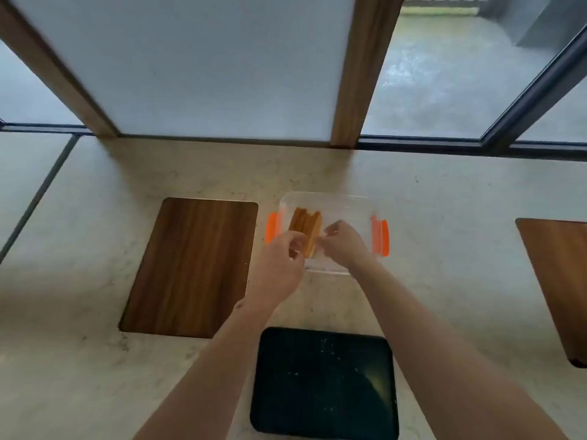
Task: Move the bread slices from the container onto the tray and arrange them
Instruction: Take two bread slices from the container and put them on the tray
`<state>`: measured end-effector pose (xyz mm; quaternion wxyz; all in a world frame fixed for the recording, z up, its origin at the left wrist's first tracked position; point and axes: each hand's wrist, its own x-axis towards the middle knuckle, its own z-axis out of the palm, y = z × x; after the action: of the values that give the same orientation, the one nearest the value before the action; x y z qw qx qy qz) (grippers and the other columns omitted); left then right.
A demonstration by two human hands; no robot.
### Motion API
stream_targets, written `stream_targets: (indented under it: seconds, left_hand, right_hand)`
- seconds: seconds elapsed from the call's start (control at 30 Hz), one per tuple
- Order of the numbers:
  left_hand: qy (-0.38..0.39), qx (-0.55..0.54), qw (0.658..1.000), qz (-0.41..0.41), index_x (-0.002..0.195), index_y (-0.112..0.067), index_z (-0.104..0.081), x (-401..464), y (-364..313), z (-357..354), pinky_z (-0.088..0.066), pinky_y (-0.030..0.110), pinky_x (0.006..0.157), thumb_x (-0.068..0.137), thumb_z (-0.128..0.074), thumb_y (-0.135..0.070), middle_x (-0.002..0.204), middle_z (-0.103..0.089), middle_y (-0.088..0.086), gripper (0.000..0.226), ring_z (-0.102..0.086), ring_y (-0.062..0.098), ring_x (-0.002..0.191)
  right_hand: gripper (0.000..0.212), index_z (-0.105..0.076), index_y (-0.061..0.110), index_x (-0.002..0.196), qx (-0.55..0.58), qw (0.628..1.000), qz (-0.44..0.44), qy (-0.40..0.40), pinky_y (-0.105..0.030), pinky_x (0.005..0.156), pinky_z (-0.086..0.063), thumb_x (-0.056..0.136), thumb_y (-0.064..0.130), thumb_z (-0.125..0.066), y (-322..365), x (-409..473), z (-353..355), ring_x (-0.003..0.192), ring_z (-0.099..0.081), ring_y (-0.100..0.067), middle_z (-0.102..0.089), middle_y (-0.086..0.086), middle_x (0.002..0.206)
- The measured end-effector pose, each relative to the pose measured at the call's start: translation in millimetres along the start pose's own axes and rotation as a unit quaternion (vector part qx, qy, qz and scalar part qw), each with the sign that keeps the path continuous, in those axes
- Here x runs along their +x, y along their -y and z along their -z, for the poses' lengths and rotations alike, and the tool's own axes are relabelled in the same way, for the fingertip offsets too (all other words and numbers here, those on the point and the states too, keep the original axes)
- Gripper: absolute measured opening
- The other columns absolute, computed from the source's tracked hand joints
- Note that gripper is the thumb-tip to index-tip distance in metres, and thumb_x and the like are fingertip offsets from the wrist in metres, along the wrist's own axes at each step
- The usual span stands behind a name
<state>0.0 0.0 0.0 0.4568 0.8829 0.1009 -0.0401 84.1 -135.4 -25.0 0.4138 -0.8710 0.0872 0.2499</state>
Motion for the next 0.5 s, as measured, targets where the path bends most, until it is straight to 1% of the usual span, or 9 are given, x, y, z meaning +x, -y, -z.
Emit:
stream_targets:
  seconds: [0.07,0.1,0.17,0.2,0.23,0.27,0.33,0.43,0.5]
  left_hand:
    - [0.003,0.006,1.000,0.025,0.126,-0.020,-0.060,15.1,-4.2,-5.8,-0.051,0.019,0.080,0.095,-0.061,-0.017,0.106,-0.066,-0.009,0.031,-0.061,0.001,0.090]
    - [0.008,0.015,0.999,0.038,0.127,-0.018,-0.060,22.0,-3.5,-9.3,-0.048,0.014,0.073,0.095,-0.061,-0.018,0.105,-0.065,-0.008,0.032,-0.059,-0.002,0.087]
    - [0.024,0.035,0.997,0.064,0.127,-0.015,-0.059,34.6,-4.9,-15.5,-0.038,0.010,0.064,0.095,-0.060,-0.019,0.099,-0.060,-0.010,0.033,-0.060,0.000,0.087]
    - [0.028,0.053,0.996,0.068,0.125,-0.013,-0.060,40.5,-4.8,-18.8,-0.038,0.012,0.063,0.094,-0.059,-0.018,0.097,-0.060,-0.009,0.031,-0.063,0.007,0.090]
    - [0.029,0.075,0.994,0.069,0.123,-0.011,-0.062,46.6,-5.2,-22.1,-0.042,0.016,0.065,0.094,-0.058,-0.017,0.099,-0.062,-0.005,0.029,-0.065,0.015,0.094]
    - [0.029,0.100,0.992,0.069,0.121,-0.009,-0.062,50.6,-7.5,-23.8,-0.046,0.022,0.069,0.094,-0.058,-0.017,0.102,-0.065,-0.001,0.028,-0.064,0.019,0.095]
    - [0.027,0.129,0.989,0.068,0.119,-0.008,-0.064,58.3,-6.9,-28.7,-0.051,0.030,0.075,0.092,-0.060,-0.016,0.106,-0.068,0.005,0.028,-0.063,0.019,0.091]
    - [0.026,0.165,0.984,0.056,0.111,-0.009,-0.066,68.0,-4.2,-34.0,-0.048,0.028,0.072,0.088,-0.061,-0.010,0.103,-0.065,0.005,0.023,-0.063,0.019,0.088]
    - [0.031,0.197,0.978,0.053,0.104,-0.009,-0.066,73.4,-2.5,-37.9,-0.052,0.032,0.073,0.088,-0.058,-0.008,0.098,-0.063,0.006,0.017,-0.064,0.023,0.088]
  right_hand:
    - [0.038,-0.056,0.011,0.110,-0.027,0.999,-0.021,0.028,-0.043,0.083,-0.056,0.083,0.033,-0.069,2.7,9.0,-0.5,0.095,-0.067,-0.028,-0.068,-0.007,0.099]
    - [0.031,-0.056,0.013,0.102,-0.030,0.998,-0.012,0.045,-0.040,0.075,-0.056,0.083,0.033,-0.070,1.6,15.0,-3.0,0.090,-0.067,-0.026,-0.069,-0.004,0.093]
    - [0.015,-0.059,0.021,0.077,-0.019,0.997,0.002,0.072,-0.029,0.057,-0.047,0.083,0.028,-0.071,2.6,24.2,-7.6,0.070,-0.064,-0.017,-0.068,0.010,0.064]
    - [0.021,-0.059,0.024,0.065,-0.018,0.996,0.003,0.082,-0.026,0.052,-0.042,0.083,0.025,-0.070,4.1,26.3,-7.7,0.060,-0.059,-0.012,-0.062,0.014,0.047]
    - [0.027,-0.059,0.024,0.058,-0.014,0.996,0.011,0.092,-0.025,0.050,-0.039,0.083,0.021,-0.069,0.2,34.4,-9.8,0.054,-0.054,-0.009,-0.057,0.017,0.039]
    - [0.029,-0.059,0.024,0.055,-0.019,0.995,0.013,0.098,-0.025,0.051,-0.038,0.083,0.020,-0.067,1.1,35.5,-8.0,0.052,-0.052,-0.009,-0.055,0.017,0.037]
    - [0.025,-0.060,0.025,0.058,-0.035,0.993,0.008,0.110,-0.027,0.055,-0.044,0.083,0.023,-0.064,-3.0,39.2,-7.8,0.054,-0.054,-0.012,-0.057,0.012,0.045]
    - [0.014,-0.065,0.026,0.070,-0.056,0.990,0.011,0.132,-0.036,0.066,-0.057,0.083,0.031,-0.062,-11.1,45.2,-4.4,0.068,-0.064,-0.018,-0.065,0.004,0.067]
    - [0.015,-0.067,0.019,0.082,-0.073,0.987,0.005,0.141,-0.042,0.074,-0.061,0.083,0.032,-0.061,-14.1,47.5,1.1,0.077,-0.068,-0.021,-0.070,-0.001,0.078]
